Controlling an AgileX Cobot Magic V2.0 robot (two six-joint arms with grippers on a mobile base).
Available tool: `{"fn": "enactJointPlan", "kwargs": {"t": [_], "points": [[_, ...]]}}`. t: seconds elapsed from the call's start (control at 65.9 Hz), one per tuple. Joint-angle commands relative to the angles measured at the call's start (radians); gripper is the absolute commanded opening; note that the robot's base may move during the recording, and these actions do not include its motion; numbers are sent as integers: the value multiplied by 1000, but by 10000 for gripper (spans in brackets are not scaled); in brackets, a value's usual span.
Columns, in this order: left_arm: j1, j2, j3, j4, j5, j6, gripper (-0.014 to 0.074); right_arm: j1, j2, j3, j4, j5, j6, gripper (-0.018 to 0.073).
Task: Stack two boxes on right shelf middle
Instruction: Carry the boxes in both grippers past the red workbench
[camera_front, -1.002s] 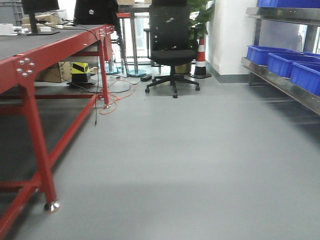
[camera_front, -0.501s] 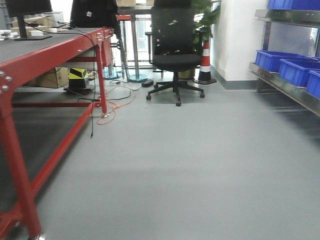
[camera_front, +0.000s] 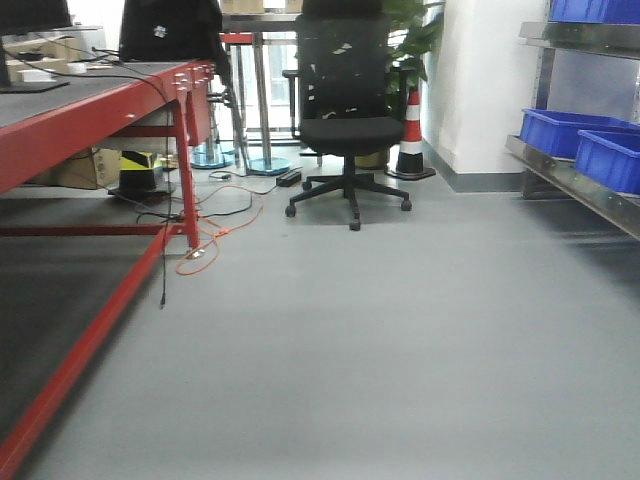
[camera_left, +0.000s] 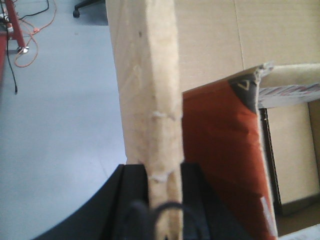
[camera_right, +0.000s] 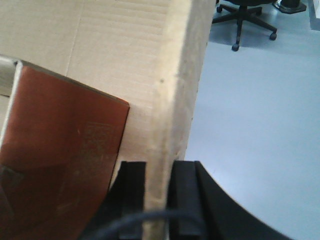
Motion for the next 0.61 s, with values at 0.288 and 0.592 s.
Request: {"fn": "enactJointPlan", "kwargs": {"t": [0.288, 0.592], "points": [[7, -17, -10, 12, -50, 3, -111, -6, -13, -13, -25, -56, -8, -154], [7, -17, -10, 12, -50, 3, -111, -6, -13, -13, -23, -56, -8, -154]]}}
